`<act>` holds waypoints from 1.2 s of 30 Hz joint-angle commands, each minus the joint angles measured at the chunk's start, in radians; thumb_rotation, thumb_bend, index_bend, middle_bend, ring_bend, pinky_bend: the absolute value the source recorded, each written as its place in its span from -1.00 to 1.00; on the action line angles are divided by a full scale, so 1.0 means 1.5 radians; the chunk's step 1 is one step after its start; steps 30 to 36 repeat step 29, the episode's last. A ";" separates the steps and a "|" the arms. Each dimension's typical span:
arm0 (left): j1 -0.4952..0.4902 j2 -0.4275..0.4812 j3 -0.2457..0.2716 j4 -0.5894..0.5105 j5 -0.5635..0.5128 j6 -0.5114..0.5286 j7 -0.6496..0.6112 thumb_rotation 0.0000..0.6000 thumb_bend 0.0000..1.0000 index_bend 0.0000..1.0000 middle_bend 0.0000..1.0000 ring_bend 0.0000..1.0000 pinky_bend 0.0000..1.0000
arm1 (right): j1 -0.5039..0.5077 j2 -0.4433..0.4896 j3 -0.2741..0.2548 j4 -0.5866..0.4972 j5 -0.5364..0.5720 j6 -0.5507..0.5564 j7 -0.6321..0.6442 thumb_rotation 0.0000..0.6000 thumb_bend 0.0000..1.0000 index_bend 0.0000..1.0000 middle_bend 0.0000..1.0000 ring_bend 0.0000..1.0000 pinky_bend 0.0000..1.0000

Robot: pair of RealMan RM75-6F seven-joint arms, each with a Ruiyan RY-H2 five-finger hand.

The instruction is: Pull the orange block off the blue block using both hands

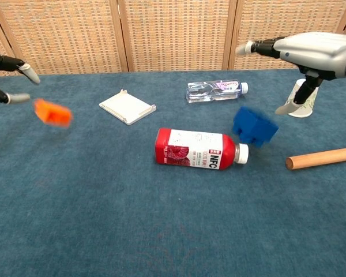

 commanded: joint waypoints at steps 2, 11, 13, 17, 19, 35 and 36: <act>0.007 0.012 -0.004 -0.022 -0.009 0.000 0.001 1.00 -0.85 -1.00 -1.00 -1.00 -1.00 | -0.011 0.031 0.008 -0.039 -0.001 0.022 -0.014 1.00 -1.00 -1.00 -1.00 -1.00 -1.00; 0.083 0.115 -0.006 -0.166 -0.007 0.107 0.025 1.00 -0.89 -1.00 -1.00 -1.00 -1.00 | -0.109 0.104 -0.016 -0.096 -0.057 0.171 0.078 1.00 -1.00 -1.00 -1.00 -1.00 -1.00; 0.109 0.141 0.000 -0.209 -0.002 0.144 0.040 1.00 -0.89 -1.00 -1.00 -1.00 -1.00 | -0.141 0.111 -0.027 -0.090 -0.072 0.216 0.106 1.00 -1.00 -1.00 -1.00 -1.00 -1.00; 0.172 0.182 0.020 -0.285 0.013 0.233 0.095 1.00 -0.92 -1.00 -1.00 -1.00 -1.00 | -0.206 0.109 -0.049 -0.070 -0.084 0.297 0.137 1.00 -1.00 -1.00 -1.00 -1.00 -1.00; 0.201 0.198 0.031 -0.319 0.011 0.266 0.129 1.00 -0.93 -1.00 -1.00 -1.00 -1.00 | -0.233 0.107 -0.059 -0.060 -0.081 0.321 0.140 1.00 -1.00 -1.00 -1.00 -1.00 -1.00; 0.301 0.219 0.078 -0.421 0.014 0.387 0.265 1.00 -0.92 -1.00 -1.00 -1.00 -1.00 | -0.323 0.106 -0.083 -0.066 -0.038 0.376 0.062 1.00 -1.00 -1.00 -1.00 -1.00 -1.00; 0.301 0.219 0.078 -0.421 0.014 0.387 0.265 1.00 -0.92 -1.00 -1.00 -1.00 -1.00 | -0.323 0.106 -0.083 -0.066 -0.038 0.376 0.062 1.00 -1.00 -1.00 -1.00 -1.00 -1.00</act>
